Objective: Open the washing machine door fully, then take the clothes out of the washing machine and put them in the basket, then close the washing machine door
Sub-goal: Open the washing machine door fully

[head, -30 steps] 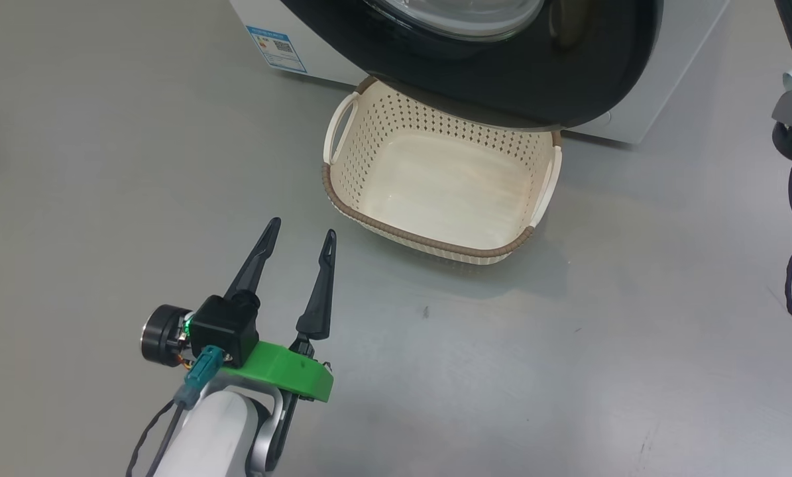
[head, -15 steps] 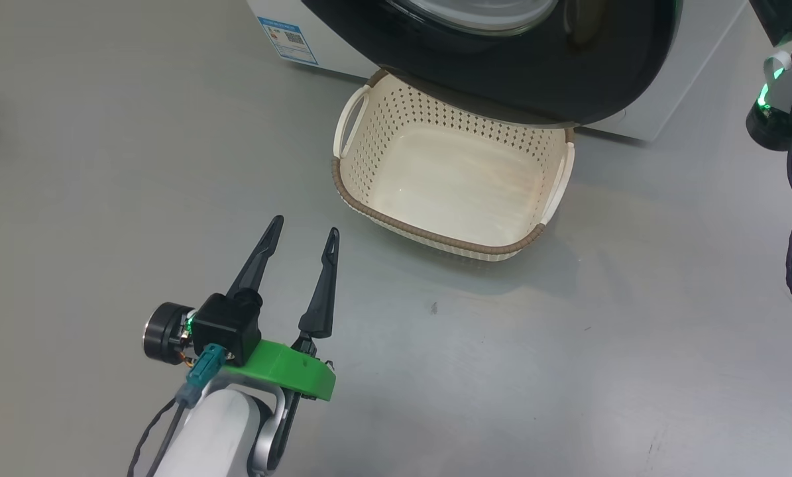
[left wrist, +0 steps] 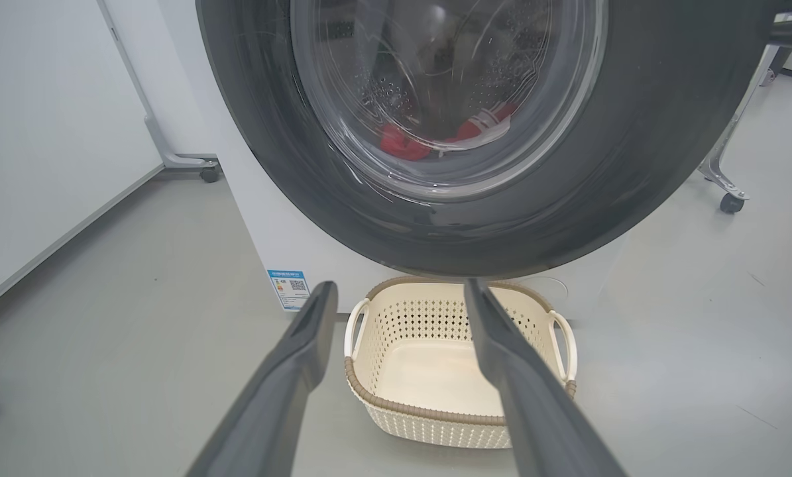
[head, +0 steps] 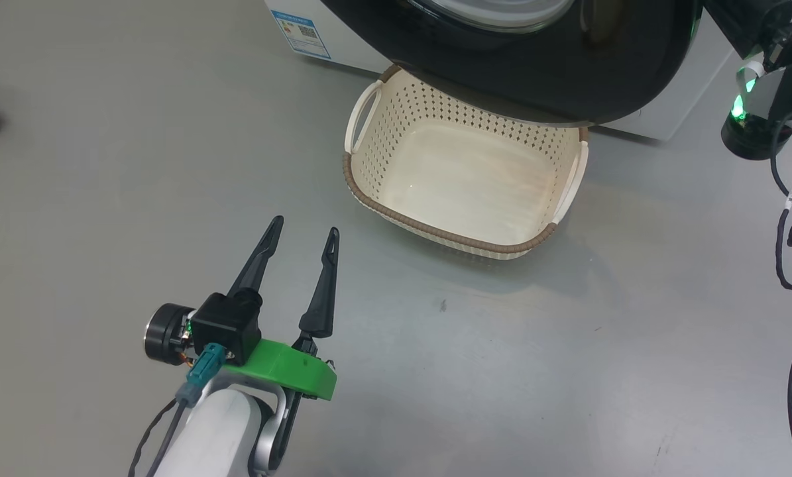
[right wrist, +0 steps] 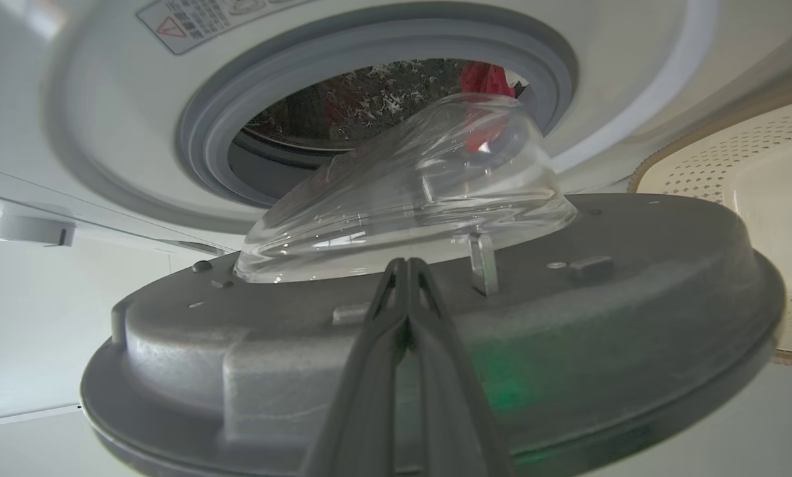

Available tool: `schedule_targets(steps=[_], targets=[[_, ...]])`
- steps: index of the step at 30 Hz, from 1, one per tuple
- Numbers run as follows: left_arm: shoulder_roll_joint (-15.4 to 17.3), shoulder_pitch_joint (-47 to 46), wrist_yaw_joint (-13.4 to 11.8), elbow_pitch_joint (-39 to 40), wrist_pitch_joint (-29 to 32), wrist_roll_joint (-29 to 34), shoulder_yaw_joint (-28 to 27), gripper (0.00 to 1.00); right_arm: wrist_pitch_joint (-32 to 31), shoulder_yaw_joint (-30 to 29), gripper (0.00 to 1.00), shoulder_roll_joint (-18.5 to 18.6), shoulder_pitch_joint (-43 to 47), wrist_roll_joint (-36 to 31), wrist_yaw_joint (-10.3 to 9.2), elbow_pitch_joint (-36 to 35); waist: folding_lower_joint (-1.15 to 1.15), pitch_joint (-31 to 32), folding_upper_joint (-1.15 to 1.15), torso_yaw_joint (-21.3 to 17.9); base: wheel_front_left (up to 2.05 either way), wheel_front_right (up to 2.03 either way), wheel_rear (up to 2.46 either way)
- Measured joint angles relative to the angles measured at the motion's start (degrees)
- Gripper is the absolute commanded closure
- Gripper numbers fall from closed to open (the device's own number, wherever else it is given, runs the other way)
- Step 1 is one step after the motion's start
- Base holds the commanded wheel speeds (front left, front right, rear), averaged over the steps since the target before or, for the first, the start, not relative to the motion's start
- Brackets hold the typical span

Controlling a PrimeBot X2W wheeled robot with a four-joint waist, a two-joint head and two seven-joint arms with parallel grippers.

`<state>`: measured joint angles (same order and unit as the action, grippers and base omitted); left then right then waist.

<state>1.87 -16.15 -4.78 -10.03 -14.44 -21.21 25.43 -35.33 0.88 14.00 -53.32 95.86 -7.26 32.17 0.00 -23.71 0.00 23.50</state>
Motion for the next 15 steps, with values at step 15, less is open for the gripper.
schedule_targets(steps=[15], targets=[[0.0, 0.0, -0.05, -0.4, 0.0, -0.04, 0.02, 0.0, -4.35, 1.37, 1.0, -0.08, -1.87, 2.43, 0.01, 5.89, 0.0, 1.02, 0.0, 0.38, 0.0, 0.0, 0.0]])
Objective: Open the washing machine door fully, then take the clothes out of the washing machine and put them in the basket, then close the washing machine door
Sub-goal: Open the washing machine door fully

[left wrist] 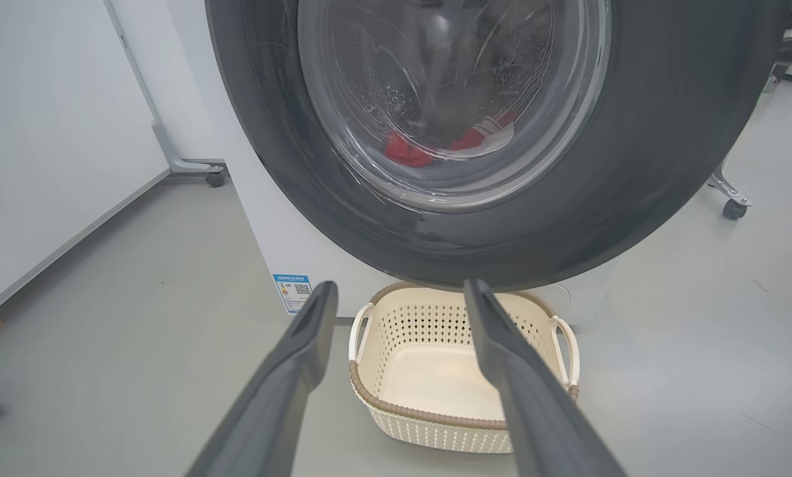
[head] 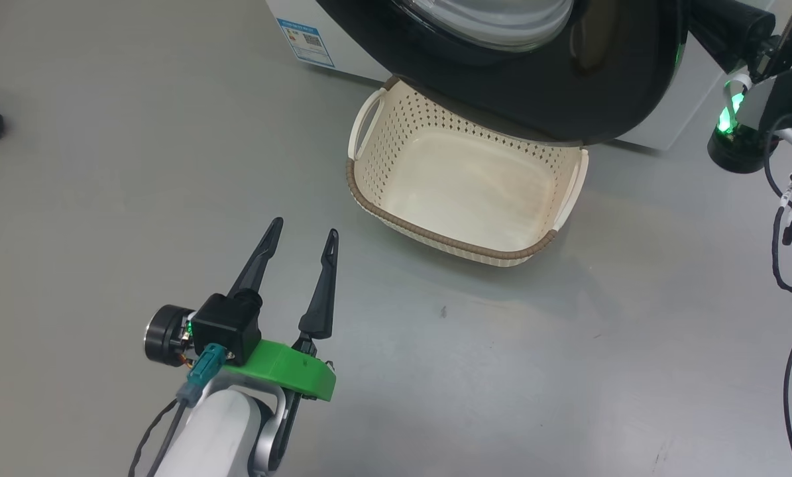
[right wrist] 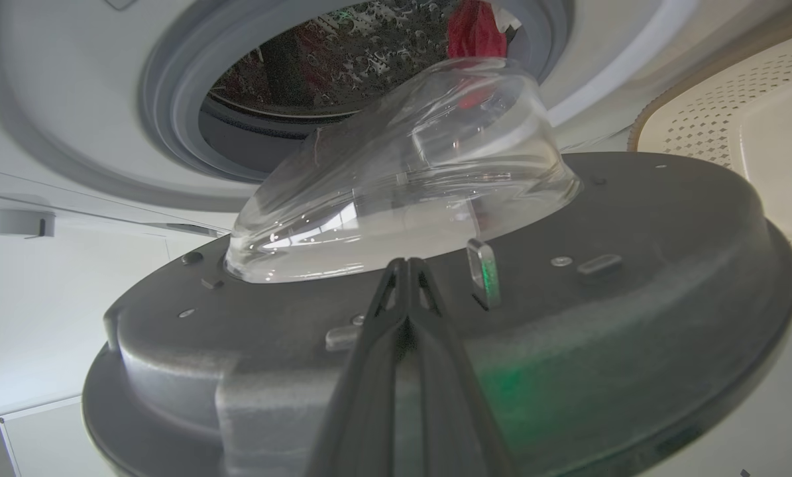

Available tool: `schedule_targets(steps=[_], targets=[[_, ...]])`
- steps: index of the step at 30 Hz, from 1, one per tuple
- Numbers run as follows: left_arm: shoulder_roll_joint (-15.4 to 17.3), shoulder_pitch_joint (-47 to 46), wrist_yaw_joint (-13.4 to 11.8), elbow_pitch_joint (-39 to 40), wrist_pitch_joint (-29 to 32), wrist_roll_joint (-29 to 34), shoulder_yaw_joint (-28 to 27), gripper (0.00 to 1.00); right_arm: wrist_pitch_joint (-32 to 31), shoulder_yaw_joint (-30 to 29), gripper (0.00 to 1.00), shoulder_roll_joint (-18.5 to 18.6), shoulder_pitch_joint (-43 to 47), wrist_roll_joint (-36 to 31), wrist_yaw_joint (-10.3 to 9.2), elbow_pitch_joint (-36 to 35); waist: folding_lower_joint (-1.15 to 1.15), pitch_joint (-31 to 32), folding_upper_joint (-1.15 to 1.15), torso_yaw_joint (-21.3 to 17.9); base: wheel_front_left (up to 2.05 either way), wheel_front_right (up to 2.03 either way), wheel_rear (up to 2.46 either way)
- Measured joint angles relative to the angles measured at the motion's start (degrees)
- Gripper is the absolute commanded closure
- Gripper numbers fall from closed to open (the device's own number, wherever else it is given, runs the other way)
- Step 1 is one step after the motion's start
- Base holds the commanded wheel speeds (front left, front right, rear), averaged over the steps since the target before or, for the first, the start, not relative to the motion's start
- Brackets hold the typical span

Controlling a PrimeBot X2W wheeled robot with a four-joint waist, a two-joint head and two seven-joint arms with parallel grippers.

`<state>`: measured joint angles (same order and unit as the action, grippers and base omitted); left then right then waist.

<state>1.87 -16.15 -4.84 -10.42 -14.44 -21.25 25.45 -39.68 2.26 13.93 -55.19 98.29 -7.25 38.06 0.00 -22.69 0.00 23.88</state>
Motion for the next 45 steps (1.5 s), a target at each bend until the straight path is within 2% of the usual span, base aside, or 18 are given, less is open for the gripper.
schedule_targets(steps=[27, 45], targets=[[0.0, 1.15, -0.01, -1.48, 0.0, 0.26, 0.08, 0.0, -4.71, 2.41, 1.0, -4.49, 5.88, 2.15, 0.0, 3.57, 0.0, 5.96, 0.0, -0.32, 0.0, 0.0, 0.0], [0.02, 2.71, -0.01, -2.13, 0.0, 1.26, 0.35, 0.0, -7.69, 5.15, 1.0, -7.71, 11.35, 3.54, 0.0, 1.79, 0.0, 9.24, 0.0, 0.43, 0.0, 0.0, 0.0]])
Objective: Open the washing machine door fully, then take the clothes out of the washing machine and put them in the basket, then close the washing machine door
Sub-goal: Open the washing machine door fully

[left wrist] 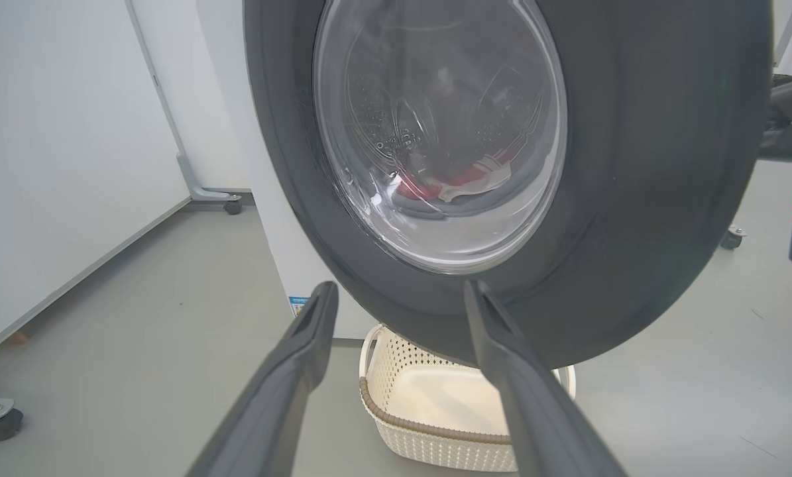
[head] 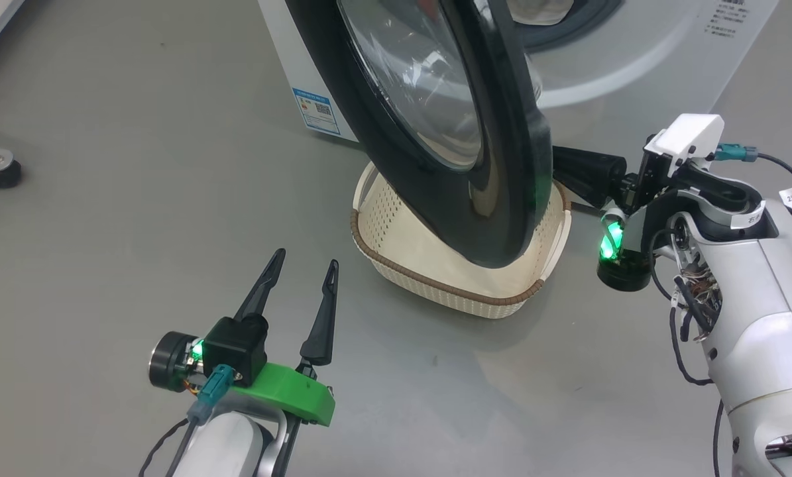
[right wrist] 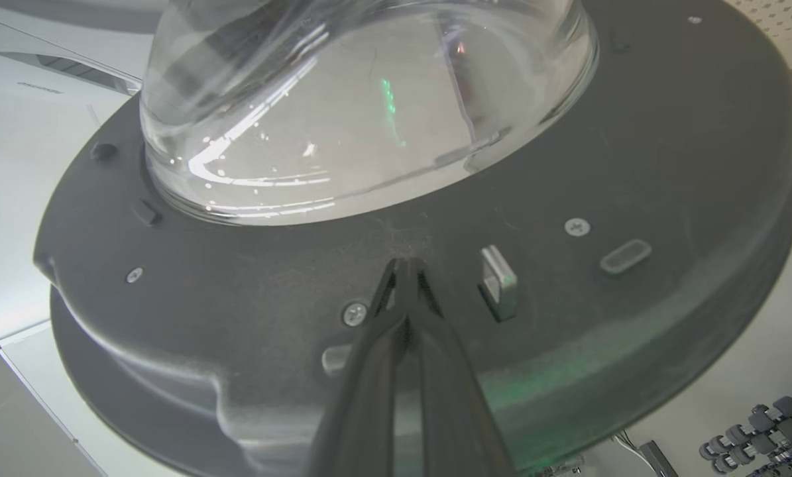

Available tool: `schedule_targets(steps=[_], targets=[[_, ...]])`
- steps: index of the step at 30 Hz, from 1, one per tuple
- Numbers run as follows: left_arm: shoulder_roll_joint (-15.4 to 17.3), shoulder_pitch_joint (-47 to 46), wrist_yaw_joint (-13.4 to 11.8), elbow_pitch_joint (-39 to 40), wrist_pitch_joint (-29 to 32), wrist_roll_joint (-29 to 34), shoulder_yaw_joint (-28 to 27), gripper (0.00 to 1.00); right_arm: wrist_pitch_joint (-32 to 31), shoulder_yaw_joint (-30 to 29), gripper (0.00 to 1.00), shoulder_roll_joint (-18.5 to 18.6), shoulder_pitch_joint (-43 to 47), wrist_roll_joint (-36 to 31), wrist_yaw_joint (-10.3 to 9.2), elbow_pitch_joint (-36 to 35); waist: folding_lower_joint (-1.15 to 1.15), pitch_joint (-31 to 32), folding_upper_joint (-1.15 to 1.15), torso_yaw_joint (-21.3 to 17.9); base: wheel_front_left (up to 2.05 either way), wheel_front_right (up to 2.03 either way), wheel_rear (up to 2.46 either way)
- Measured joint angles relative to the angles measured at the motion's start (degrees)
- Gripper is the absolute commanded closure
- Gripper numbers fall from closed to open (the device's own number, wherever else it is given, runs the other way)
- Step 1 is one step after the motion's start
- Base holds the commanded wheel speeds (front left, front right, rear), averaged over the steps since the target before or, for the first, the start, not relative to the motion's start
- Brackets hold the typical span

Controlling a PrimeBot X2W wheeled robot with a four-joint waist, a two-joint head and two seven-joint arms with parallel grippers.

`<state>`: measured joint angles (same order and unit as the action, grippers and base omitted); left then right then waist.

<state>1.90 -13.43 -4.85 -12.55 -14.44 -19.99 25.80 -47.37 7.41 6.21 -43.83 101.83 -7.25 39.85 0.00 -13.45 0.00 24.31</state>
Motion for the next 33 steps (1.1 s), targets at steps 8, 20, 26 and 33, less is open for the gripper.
schedule_targets(steps=[8, 20, 26, 33], targets=[[0.01, 0.32, 0.0, 0.05, 0.0, 0.18, -0.48, 0.0, -1.07, 2.49, 1.0, -0.9, 1.28, -0.01, 0.0, -1.15, 0.0, 0.63, 0.0, 0.14, 0.0, 0.0, 0.0], [0.01, 0.79, 0.0, 0.19, 0.0, 0.18, -0.54, 0.0, -2.09, 5.52, 1.0, -1.91, 3.42, 1.15, 0.0, -2.64, 0.0, 1.02, 0.0, 0.77, 0.0, 0.0, 0.0], [0.01, 0.85, 0.0, 0.34, 0.0, 0.18, -0.49, 0.0, -2.25, 6.93, 1.0, -2.01, 4.19, 2.52, 0.0, -3.57, 0.0, 0.98, 0.0, 1.17, 0.0, 0.0, 0.0], [0.01, 0.97, 0.01, 0.43, 0.0, 0.18, -0.33, 0.0, -2.83, 10.39, 1.0, -1.93, 4.51, 4.88, -0.01, -5.5, 0.0, 0.9, 0.0, 1.65, 0.0, 0.0, 0.0]])
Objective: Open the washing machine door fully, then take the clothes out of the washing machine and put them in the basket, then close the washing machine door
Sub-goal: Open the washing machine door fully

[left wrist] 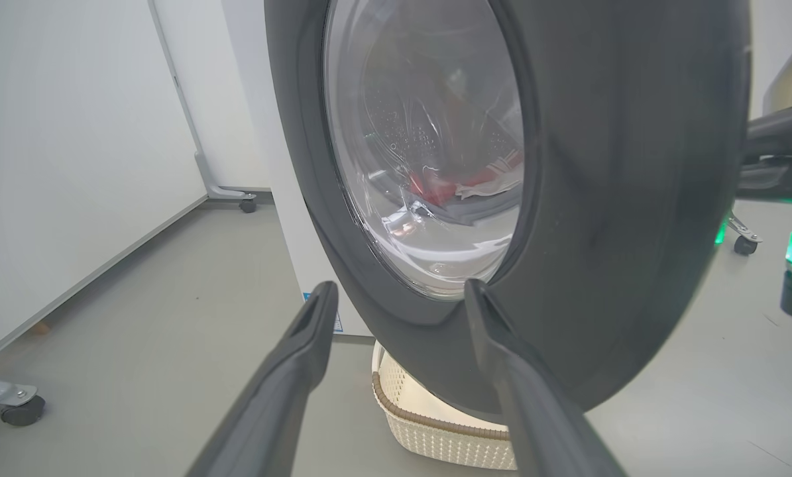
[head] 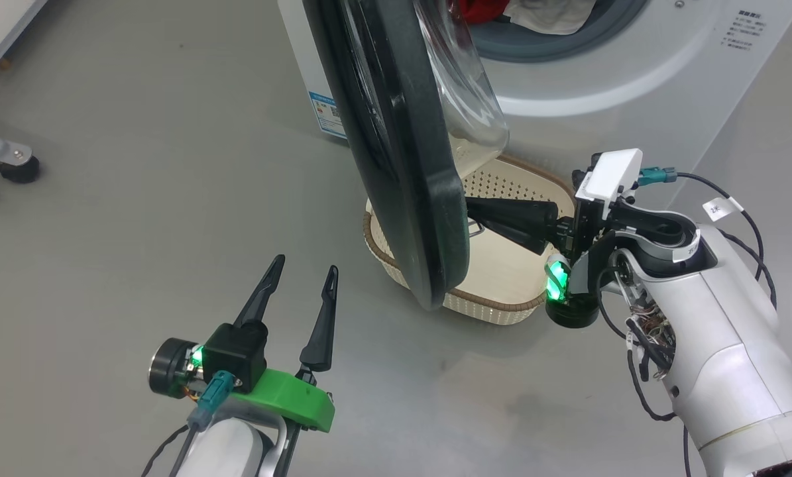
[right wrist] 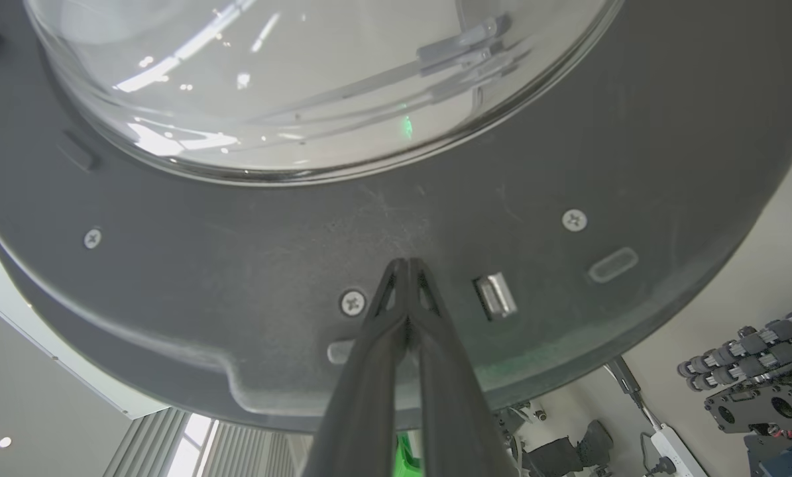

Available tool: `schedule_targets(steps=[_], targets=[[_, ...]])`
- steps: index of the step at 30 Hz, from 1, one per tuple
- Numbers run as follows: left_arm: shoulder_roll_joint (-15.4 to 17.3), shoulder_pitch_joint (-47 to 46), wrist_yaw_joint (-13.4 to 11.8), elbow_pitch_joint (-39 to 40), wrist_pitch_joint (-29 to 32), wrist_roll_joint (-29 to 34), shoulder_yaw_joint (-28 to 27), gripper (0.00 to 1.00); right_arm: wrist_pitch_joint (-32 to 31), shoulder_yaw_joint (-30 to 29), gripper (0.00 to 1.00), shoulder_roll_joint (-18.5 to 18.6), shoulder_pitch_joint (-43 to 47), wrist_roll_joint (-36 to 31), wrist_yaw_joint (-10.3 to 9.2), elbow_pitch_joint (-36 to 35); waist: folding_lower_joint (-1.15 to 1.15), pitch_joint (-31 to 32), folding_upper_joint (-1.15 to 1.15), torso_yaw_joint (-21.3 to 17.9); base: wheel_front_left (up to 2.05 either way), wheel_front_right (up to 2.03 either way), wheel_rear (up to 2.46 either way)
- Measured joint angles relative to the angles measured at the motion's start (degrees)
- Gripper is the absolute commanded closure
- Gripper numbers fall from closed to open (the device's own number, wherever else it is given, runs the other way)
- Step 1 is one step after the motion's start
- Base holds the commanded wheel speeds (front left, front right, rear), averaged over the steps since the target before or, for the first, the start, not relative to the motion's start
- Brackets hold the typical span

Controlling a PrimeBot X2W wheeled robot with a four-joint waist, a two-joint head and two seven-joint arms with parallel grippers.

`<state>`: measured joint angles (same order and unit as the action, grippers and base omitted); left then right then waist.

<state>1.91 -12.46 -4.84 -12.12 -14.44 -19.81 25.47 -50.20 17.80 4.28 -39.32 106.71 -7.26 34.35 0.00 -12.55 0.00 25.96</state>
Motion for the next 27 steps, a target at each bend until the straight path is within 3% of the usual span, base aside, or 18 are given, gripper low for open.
schedule_targets(steps=[16, 27], targets=[[0.0, 0.24, 0.0, 0.1, 0.0, 0.0, 0.32, 0.0, 0.89, 9.0, 1.0, -0.08, 1.13, 6.12, 0.01, -4.24, 0.0, -0.18, 0.0, 0.73, 0.0, 0.0, 0.0], [0.01, 1.07, 0.0, -0.11, 0.0, 0.0, -0.8, 0.0, 4.76, 9.95, 1.0, -0.32, 1.23, 4.86, 0.0, -4.87, 0.0, 1.11, 0.0, -0.03, 0.0, 0.0, 0.0]])
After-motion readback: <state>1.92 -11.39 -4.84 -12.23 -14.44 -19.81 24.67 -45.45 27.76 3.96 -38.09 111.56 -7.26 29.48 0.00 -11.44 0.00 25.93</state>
